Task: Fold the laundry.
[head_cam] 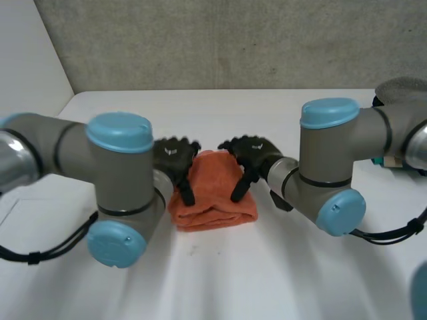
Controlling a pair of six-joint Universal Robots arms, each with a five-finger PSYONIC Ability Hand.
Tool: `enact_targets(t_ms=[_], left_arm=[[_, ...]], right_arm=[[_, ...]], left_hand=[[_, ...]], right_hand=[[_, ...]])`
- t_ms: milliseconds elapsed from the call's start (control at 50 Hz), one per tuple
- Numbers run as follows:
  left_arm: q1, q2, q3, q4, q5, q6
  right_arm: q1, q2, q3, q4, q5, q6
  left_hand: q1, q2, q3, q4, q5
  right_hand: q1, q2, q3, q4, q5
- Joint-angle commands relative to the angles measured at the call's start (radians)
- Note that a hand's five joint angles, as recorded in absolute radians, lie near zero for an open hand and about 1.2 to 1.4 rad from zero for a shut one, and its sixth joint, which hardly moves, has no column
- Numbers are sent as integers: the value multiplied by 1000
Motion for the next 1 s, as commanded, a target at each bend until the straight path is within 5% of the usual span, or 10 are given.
enact_targets(t_ms=[20, 240, 440, 620, 1000], left_arm=[[7, -58, -17, -50, -29, 37], [96, 95, -22, -39, 61, 182], [107, 189, 88, -16, 376, 183], [118, 183, 141, -67, 670, 156], [109, 163, 134, -85, 694, 151]], right_arm=[[-4, 116, -90, 98, -10, -54], [3, -48, -34, 63, 133, -315], [128, -235, 311, -256, 148, -370], [198, -157, 445, -379, 154, -390], [192, 15, 324, -527, 153, -417]], left_hand=[[23, 3, 3, 10, -11], [-9, -29, -29, -22, -43], [-9, -29, -29, -22, -43], [0, -21, -20, -13, -34], [-3, -24, -23, -16, -37]], right_hand=[[-51, -43, -35, -36, -42], [-51, -43, -35, -36, -42], [-51, -43, -35, -36, -42], [-51, -43, -35, -36, -42], [238, 246, 254, 253, 246]])
